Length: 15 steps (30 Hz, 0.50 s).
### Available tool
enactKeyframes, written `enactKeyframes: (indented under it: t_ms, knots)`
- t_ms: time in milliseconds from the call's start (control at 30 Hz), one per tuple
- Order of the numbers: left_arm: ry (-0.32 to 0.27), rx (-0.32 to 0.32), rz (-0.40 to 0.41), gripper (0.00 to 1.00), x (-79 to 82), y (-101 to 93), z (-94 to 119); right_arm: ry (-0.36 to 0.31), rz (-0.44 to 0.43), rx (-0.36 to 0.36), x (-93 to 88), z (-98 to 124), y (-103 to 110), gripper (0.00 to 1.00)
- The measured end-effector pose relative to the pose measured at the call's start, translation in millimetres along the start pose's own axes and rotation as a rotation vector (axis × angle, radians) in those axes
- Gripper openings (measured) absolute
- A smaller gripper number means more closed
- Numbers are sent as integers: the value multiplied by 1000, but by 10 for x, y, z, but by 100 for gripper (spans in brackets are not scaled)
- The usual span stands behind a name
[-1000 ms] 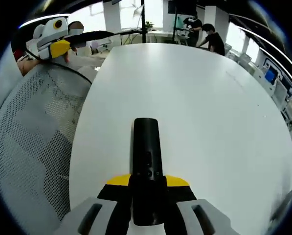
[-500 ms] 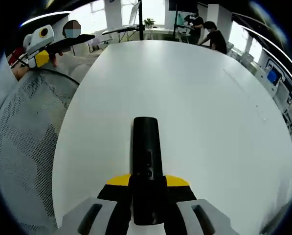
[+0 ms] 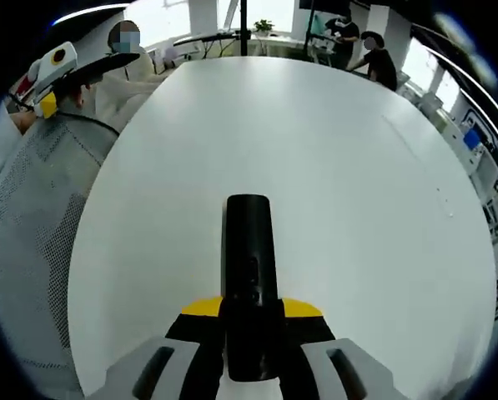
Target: Press the specified remote control buttons in sequence, fully releasing each button before pressing the next.
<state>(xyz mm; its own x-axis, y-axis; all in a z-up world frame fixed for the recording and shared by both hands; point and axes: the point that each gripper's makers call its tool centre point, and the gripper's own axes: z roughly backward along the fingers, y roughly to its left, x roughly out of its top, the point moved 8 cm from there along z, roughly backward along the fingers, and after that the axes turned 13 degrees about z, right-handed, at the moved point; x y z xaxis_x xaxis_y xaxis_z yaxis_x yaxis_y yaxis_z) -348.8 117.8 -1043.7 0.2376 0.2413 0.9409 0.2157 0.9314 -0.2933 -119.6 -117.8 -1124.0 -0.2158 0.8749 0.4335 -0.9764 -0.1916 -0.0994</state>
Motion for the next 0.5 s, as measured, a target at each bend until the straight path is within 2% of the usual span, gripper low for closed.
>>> enactKeyframes:
  t_ms: [367, 500]
  knots:
    - [9, 5, 0, 85, -14, 18, -4, 26, -2, 5, -16, -13, -222, 21]
    - [8, 7, 1, 85, -13, 19, -6, 13, -30, -3, -33, -8, -252, 21]
